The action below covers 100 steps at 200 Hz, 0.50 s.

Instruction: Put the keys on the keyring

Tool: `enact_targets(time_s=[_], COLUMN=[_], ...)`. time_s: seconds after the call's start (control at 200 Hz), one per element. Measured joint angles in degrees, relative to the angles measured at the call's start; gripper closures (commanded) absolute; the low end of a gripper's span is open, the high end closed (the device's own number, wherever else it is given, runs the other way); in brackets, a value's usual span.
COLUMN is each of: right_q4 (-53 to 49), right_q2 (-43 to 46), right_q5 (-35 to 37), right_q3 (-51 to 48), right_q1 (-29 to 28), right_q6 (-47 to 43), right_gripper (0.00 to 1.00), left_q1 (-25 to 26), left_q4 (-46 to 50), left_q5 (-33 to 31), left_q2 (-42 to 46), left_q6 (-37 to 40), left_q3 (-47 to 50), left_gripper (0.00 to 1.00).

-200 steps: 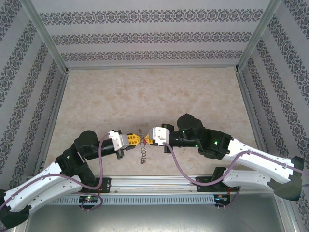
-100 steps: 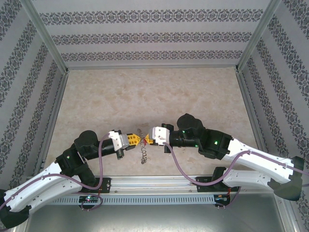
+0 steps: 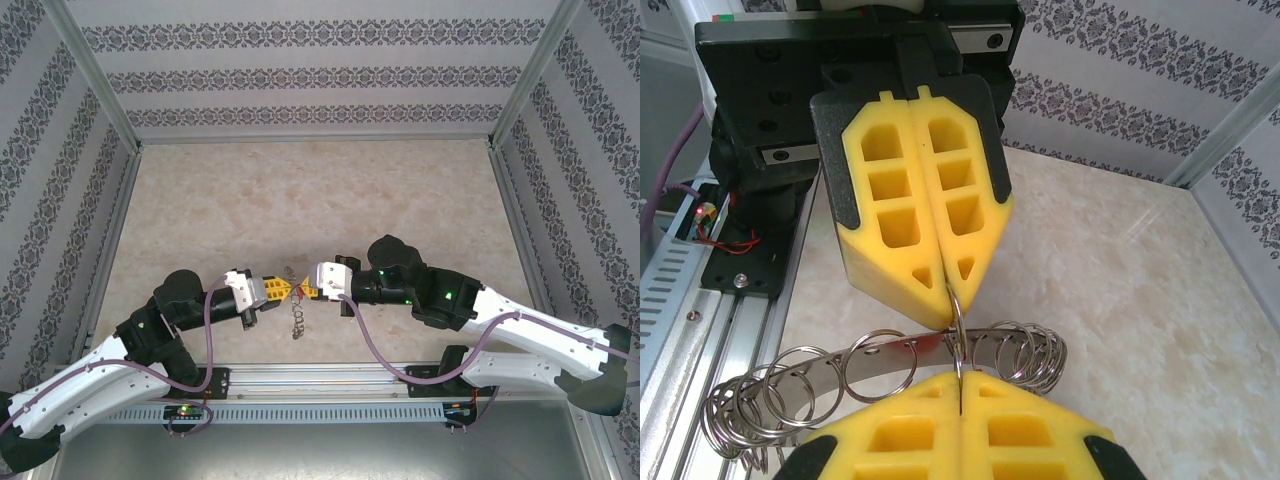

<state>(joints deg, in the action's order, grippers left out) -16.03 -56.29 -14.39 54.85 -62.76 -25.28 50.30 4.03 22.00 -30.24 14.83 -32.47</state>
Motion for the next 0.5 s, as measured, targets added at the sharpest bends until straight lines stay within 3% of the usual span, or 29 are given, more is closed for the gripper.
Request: enact_targets(time_s=[0.5], right_q4=[0.0], right_q2=[0.4], right_q5=[0.4], right_q3=[0.0], right_q1=[0.0], right_q6=[0.0], right_gripper=[1.00], left_q1=[0.0], left_q4=[0.0], left_q5=[0.0], left_q2=[0.2], left_q6=[0.0], left_q3=[0.0], left_gripper=[1.00])
